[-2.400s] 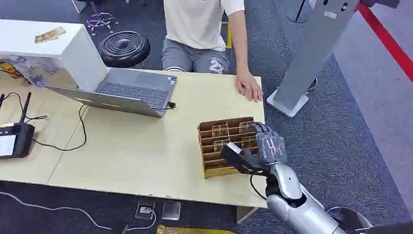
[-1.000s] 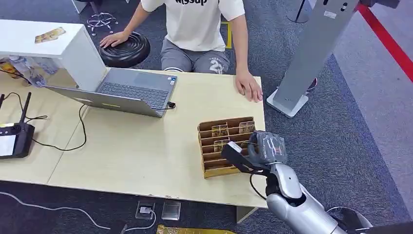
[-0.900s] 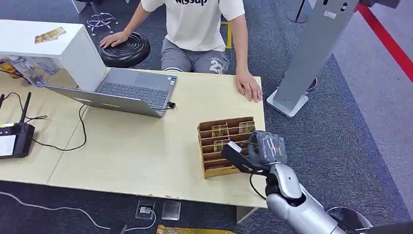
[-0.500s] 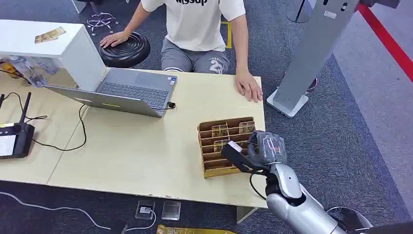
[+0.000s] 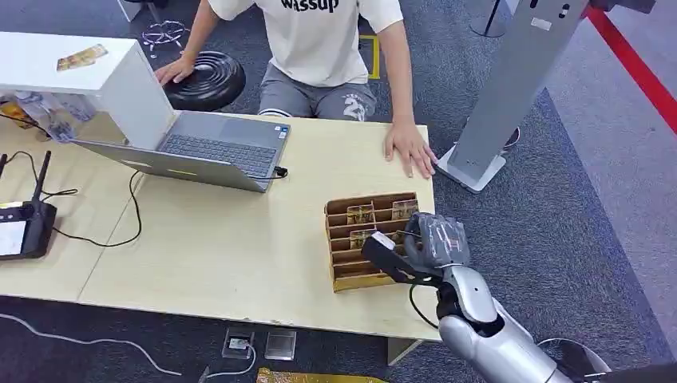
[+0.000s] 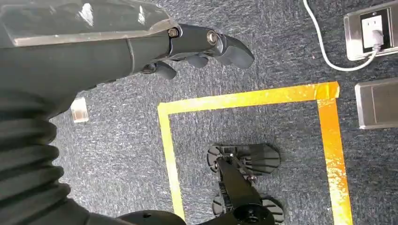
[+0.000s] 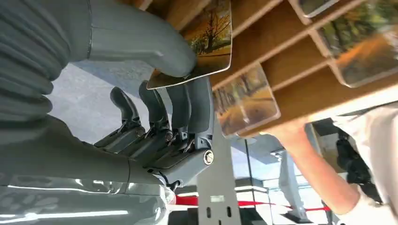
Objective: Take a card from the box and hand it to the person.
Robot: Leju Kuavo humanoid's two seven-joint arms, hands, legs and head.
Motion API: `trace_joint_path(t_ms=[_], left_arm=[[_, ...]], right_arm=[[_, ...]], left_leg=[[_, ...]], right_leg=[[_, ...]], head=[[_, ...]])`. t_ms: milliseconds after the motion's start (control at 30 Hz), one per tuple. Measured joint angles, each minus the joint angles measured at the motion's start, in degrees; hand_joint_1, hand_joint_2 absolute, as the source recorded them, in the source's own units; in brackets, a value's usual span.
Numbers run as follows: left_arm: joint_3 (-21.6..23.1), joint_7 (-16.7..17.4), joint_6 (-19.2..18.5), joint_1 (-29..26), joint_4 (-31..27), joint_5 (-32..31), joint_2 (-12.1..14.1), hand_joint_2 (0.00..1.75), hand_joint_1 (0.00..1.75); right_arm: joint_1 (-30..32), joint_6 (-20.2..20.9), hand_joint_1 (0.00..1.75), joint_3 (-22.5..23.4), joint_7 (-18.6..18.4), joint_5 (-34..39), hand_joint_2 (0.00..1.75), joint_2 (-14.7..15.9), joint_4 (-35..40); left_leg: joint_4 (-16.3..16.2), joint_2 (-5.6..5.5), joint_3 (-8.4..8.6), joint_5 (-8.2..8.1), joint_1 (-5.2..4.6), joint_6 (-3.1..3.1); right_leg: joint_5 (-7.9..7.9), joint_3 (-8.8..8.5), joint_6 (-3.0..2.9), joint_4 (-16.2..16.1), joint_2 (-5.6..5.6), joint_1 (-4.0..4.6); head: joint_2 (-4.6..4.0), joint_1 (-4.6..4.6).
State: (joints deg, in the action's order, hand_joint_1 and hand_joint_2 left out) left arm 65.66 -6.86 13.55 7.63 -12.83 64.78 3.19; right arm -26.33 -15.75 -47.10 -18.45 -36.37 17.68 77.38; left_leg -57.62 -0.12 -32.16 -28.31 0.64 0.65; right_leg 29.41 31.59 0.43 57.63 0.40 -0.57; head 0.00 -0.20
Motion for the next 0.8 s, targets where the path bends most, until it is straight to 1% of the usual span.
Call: trace_joint_path(t_ms=[167,267,367,533,667,800], left_arm=[[0.0,0.0,-0.1,0.0,0.0,0.0,0.0,1.75,0.0],[0.0,0.0,-0.4,0.0,0.0,0.0,0.1,1.75,0.0],[0.0,0.0,-0.4,0.0,0.0,0.1,0.2,1.75,0.0],[-0.2,-0.5,-0.1,0.0,0.0,0.3,0.2,1.75,0.0],[-0.4,-0.8,-0.2,0.0,0.0,0.3,0.4,1.75,0.0],[-0.5,-0.8,-0.4,0.0,0.0,0.3,0.4,1.75,0.0]], right_arm=[[-1.2,5.2,1.41,0.0,0.6,1.8,1.75,0.7,3.5],[-2.6,9.7,1.41,0.0,0.6,3.4,1.75,1.4,6.4],[-3.5,11.5,1.41,0.0,1.2,5.6,1.75,1.6,8.8],[-4.2,11.9,1.41,0.0,2.6,6.6,1.75,1.8,12.0],[-4.2,11.4,1.41,0.0,4.6,8.7,1.75,1.9,13.8],[-3.9,9.5,1.41,0.1,7.3,9.9,1.75,2.0,14.9]], left_leg=[[0.0,0.0,0.0,0.0,0.0,0.0],[0.0,0.0,0.0,0.0,0.0,0.0],[0.0,0.0,0.01,0.0,0.0,0.0],[0.0,0.0,0.0,0.0,0.0,0.0],[0.0,0.0,0.0,0.0,0.0,0.0],[0.0,0.0,0.0,0.0,0.0,0.0]], right_leg=[[0.0,0.0,0.0,0.0,0.0,0.0],[-0.01,0.0,0.0,0.0,0.0,0.0],[-0.01,0.0,0.0,0.0,0.0,0.0],[0.0,0.0,0.0,0.0,0.0,0.0],[0.0,0.01,0.0,0.0,0.0,0.0],[0.0,0.0,0.0,0.0,0.0,0.0]], head=[[0.0,0.04],[0.0,0.04],[0.0,0.06],[0.0,0.02],[0.0,0.06],[0.0,0.02]])
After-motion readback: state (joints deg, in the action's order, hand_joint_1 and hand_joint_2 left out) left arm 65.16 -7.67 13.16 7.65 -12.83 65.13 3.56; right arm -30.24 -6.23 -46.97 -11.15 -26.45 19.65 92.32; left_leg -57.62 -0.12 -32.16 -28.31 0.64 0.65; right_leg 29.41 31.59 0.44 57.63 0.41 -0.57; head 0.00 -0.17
